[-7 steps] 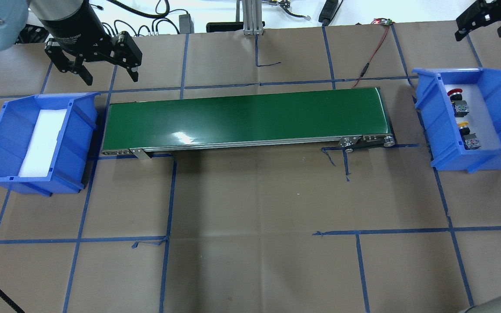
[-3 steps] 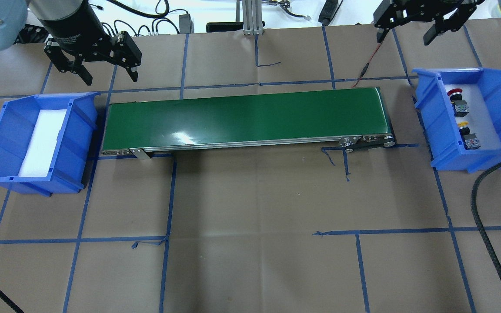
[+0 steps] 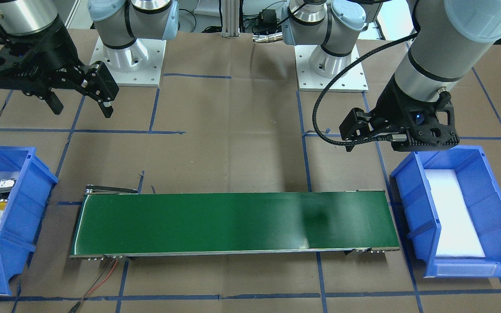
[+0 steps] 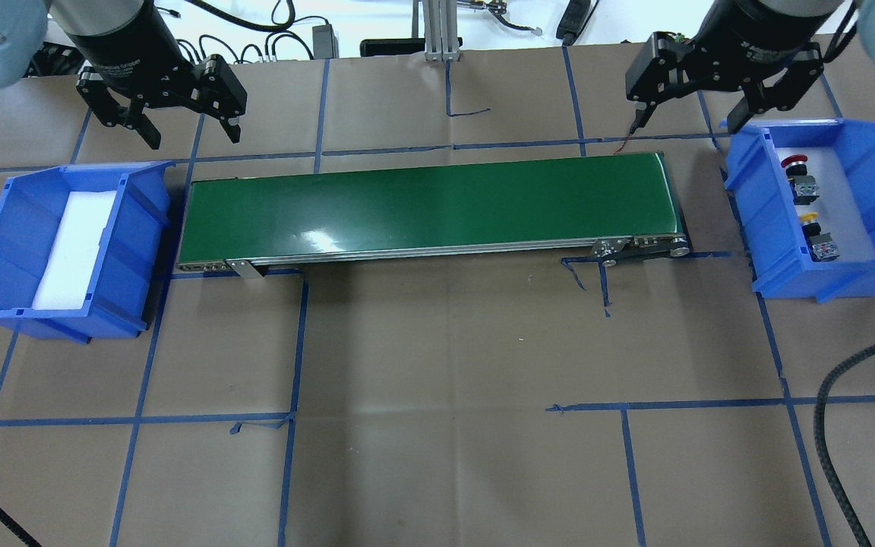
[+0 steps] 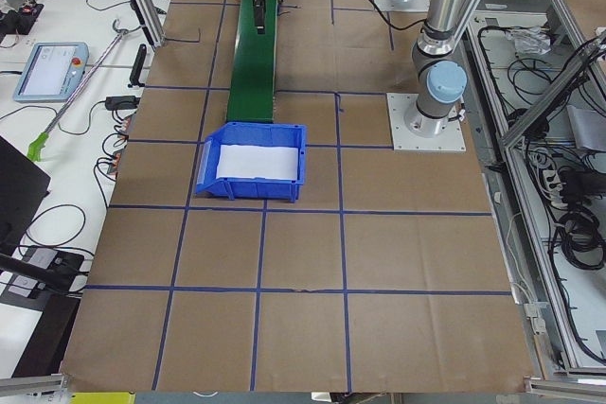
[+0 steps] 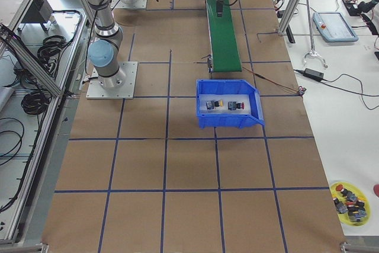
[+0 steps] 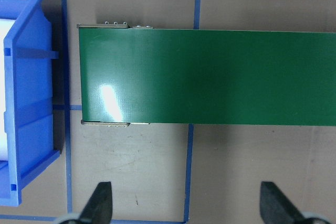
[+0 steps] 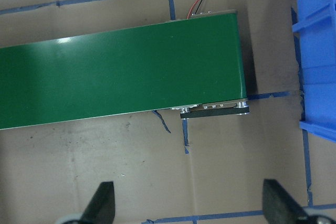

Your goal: Transport two buttons from left to right

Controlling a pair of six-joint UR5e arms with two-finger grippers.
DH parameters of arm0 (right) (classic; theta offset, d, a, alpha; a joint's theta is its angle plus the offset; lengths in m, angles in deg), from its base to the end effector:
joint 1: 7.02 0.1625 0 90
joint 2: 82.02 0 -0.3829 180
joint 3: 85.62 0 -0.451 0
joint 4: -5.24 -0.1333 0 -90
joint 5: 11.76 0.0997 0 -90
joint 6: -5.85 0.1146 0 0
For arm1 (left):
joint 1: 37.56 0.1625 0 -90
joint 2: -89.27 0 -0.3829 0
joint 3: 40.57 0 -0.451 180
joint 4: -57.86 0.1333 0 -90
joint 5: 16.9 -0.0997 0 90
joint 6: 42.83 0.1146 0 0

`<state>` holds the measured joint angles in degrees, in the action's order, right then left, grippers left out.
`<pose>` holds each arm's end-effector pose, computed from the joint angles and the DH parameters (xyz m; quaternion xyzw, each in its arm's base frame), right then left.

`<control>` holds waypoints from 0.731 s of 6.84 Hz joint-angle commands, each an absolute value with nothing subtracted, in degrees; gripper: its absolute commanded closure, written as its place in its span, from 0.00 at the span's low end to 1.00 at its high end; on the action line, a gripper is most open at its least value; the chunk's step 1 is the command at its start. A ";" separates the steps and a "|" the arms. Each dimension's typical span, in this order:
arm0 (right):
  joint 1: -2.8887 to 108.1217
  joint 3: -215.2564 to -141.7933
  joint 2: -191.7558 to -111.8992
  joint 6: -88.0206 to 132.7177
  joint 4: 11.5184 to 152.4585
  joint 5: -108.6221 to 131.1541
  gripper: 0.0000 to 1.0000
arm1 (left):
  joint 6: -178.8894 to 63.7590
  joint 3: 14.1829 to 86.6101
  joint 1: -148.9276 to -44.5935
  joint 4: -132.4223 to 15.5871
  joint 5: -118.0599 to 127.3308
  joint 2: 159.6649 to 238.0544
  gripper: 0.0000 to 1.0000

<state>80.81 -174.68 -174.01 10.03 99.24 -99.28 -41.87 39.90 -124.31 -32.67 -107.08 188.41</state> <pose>0.1173 -0.5547 0.4666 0.0540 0.9965 -0.0600 0.0227 -0.0981 -0.6178 0.4288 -0.0200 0.9998 0.0013 0.0015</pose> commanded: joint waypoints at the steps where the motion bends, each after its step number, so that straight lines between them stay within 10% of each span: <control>1: 80.96 -177.55 -176.50 10.33 99.81 -99.82 0.00 | -41.87 39.93 -124.31 -32.67 -107.07 188.41 0.00; 5: 81.05 -177.38 -174.57 9.81 100.52 -99.12 0.00 | -41.87 39.85 -124.31 -32.67 -107.07 188.41 0.00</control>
<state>81.04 -177.41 -175.15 10.09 100.40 -99.25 -41.87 39.85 -124.31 -32.67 -107.07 188.41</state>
